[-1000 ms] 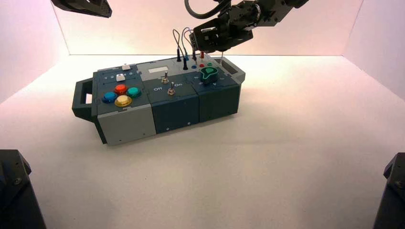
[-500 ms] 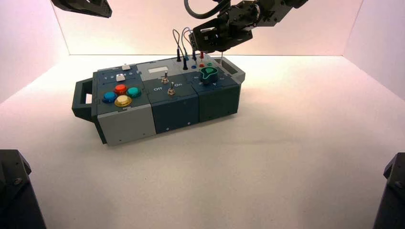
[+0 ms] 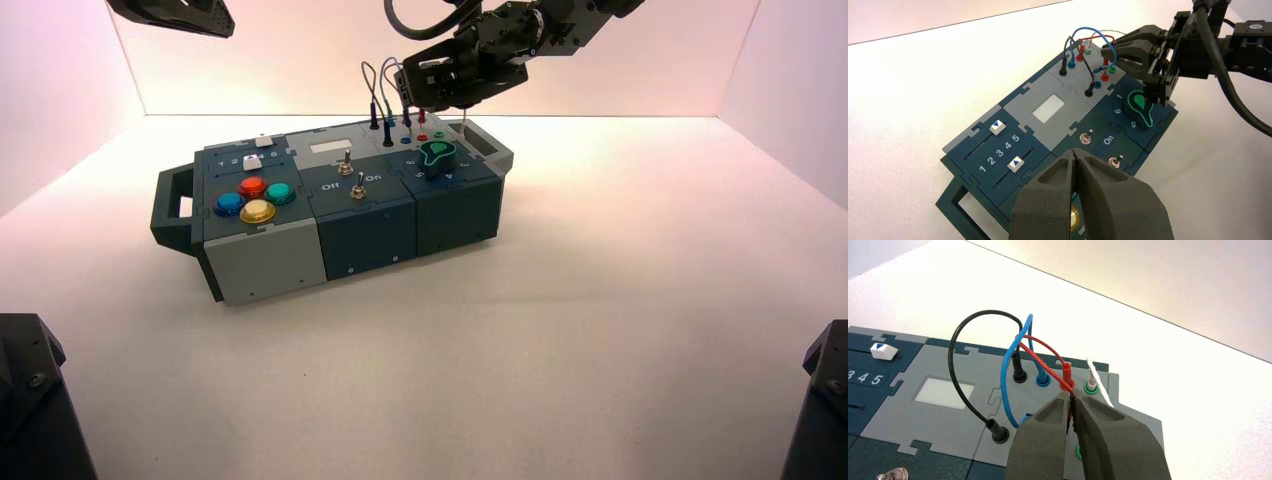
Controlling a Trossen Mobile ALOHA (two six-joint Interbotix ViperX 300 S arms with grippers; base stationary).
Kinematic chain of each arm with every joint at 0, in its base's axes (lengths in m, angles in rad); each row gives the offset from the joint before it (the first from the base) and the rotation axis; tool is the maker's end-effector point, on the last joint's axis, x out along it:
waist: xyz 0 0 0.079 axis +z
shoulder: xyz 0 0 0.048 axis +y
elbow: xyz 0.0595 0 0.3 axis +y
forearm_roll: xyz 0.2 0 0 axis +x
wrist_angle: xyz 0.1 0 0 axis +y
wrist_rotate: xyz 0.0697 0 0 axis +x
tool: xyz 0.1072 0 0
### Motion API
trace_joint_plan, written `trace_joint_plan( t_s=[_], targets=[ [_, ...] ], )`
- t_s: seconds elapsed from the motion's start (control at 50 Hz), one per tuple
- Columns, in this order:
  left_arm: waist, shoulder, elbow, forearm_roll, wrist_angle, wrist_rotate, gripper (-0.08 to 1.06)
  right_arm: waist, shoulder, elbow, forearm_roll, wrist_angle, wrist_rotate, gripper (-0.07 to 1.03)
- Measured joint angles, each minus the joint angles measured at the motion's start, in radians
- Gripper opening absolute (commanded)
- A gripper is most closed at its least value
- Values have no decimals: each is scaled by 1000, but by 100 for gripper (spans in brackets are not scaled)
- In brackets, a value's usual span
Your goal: Insert the red wire.
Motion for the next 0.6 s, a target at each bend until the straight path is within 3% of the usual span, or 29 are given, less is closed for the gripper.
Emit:
trace_joint_plan(
  t_s=[0.6],
  targets=[
    [0, -3, -2, 0, 0, 0, -3, 0, -2, 12, 0, 0, 0, -3]
  ],
)
